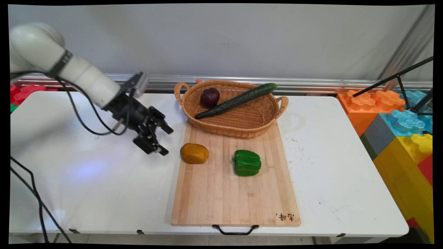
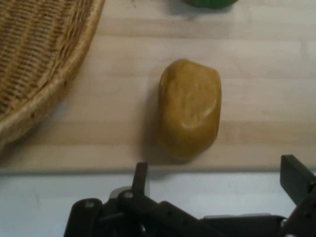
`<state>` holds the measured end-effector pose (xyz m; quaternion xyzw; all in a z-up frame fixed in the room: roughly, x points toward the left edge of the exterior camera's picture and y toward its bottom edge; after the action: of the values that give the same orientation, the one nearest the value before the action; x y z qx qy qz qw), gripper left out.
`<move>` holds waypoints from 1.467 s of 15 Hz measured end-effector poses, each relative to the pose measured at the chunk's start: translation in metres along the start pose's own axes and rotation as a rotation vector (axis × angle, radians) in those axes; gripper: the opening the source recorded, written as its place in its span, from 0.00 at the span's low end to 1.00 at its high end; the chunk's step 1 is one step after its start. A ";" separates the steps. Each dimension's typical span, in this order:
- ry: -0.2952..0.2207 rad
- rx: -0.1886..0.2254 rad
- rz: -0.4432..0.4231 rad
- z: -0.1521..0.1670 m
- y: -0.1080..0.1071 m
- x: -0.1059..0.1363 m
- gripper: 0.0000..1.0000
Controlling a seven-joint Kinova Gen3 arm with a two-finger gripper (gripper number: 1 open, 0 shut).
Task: Pick up the potato from the cutting board, then place the picked object in the vegetable basket
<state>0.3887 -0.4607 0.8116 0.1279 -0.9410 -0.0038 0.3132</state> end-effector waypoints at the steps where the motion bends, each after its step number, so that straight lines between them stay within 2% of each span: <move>1: 0.010 -0.003 0.003 0.010 0.000 -0.001 1.00; 7: 0.051 -0.007 0.024 0.054 -0.004 -0.002 1.00; 12: 0.071 -0.019 0.039 0.077 -0.007 0.000 1.00; 13: 0.073 -0.021 0.046 0.080 -0.007 0.001 0.00; 18: 0.074 -0.026 0.083 0.083 -0.008 0.006 0.00; 22: 0.080 -0.026 0.098 0.066 -0.005 0.023 0.00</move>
<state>0.3329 -0.4762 0.7719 0.0778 -0.9327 0.0046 0.3522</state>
